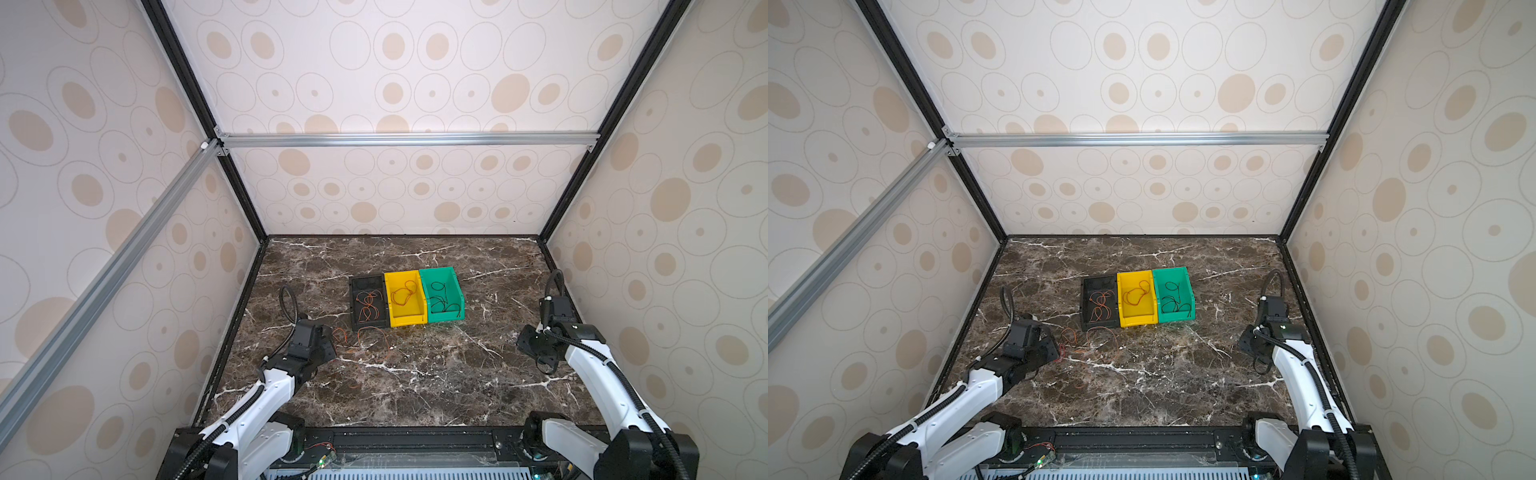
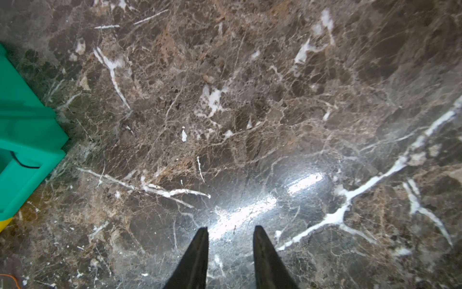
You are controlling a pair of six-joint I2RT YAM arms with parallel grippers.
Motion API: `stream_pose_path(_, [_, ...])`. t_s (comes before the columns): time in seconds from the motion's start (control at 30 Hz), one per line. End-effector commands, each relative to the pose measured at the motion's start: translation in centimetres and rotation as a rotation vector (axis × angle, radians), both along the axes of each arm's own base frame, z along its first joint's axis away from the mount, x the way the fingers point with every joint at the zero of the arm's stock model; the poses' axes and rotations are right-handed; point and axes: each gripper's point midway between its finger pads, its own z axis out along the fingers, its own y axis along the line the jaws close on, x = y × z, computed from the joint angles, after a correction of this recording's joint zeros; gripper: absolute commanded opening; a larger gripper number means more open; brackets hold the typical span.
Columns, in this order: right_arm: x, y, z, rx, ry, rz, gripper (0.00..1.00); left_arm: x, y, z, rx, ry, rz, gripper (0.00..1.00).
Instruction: Untangle the cables
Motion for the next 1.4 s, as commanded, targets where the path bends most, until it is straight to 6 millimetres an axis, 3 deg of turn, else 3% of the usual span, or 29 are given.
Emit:
stream_pose_path(0.0, [1.1, 3.0, 0.5, 0.158, -0.058, 0.08, 0.33, 1.2, -1.3, 2.6, -0.053, -0.06, -0.049, 0.0])
stream_pose_path(0.17, [2.5, 8.2, 2.8, 0.258, -0.168, 0.234, 0.37, 1.8, -2.5, 6.0, -0.09, -0.128, -0.097, 0.0])
stream_pose_path(0.37, [4.2, 18.1, 5.3, 0.415, -0.265, 0.45, 0.44, 2.2, -5.4, 11.0, -0.113, -0.213, -0.203, 0.0])
stream_pose_path(0.57, [5.5, 26.4, 6.0, 0.517, -0.274, 0.6, 0.48, 2.1, -8.0, 15.5, -0.118, -0.286, -0.279, 0.0])
stream_pose_path(0.63, [5.9, 28.4, 5.9, 0.55, -0.27, 0.621, 0.49, 2.1, -8.6, 16.8, -0.14, -0.315, -0.292, 0.0])
stream_pose_path(0.8, [6.9, 32.2, 6.5, 0.674, -0.275, 0.625, 0.5, 1.5, -10.0, 18.6, -0.184, -0.348, -0.337, 0.0])
stream_pose_path(1.03, [7.7, 36.4, 6.9, 0.821, -0.222, 0.577, 0.52, 1.2, -10.5, 18.5, -0.192, -0.353, -0.344, 0.0])
stream_pose_path(1.37, [7.1, 41.3, 3.7, 0.885, -0.068, 0.57, 0.52, 0.9, -10.9, 19.8, -0.215, -0.386, -0.357, 0.0])
